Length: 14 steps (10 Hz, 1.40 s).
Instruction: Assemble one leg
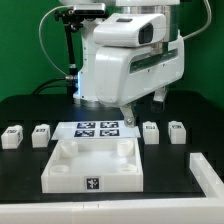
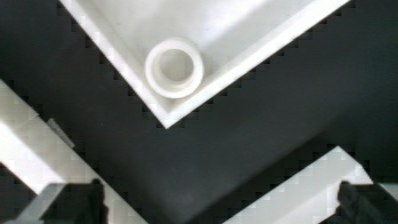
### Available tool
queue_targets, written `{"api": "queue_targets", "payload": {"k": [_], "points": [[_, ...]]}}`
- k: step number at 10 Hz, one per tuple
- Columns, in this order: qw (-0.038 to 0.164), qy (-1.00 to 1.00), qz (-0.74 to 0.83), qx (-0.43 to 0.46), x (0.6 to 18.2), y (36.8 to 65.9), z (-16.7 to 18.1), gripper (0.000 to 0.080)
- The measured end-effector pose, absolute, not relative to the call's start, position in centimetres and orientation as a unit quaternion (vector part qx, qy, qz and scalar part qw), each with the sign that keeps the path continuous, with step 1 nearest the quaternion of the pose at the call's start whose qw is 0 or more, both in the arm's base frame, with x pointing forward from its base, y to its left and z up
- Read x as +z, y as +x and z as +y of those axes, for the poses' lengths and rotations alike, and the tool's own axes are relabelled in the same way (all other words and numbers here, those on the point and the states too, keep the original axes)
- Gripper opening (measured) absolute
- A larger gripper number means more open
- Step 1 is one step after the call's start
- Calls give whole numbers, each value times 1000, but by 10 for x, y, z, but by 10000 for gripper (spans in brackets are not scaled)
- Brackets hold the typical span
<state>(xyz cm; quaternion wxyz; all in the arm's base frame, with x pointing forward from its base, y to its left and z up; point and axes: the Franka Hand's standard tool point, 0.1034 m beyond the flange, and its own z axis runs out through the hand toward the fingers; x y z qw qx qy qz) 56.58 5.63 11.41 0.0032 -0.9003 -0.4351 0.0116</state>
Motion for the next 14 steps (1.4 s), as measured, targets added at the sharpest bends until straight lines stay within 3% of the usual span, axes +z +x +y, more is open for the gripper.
{"api": "queue_targets", "payload": {"k": [8, 11, 14], "points": [[4, -891, -453, 12, 113, 565, 56, 650], [5, -771, -636, 9, 88, 492, 25, 650], [14, -678, -735, 3, 45, 444, -7, 650]]}}
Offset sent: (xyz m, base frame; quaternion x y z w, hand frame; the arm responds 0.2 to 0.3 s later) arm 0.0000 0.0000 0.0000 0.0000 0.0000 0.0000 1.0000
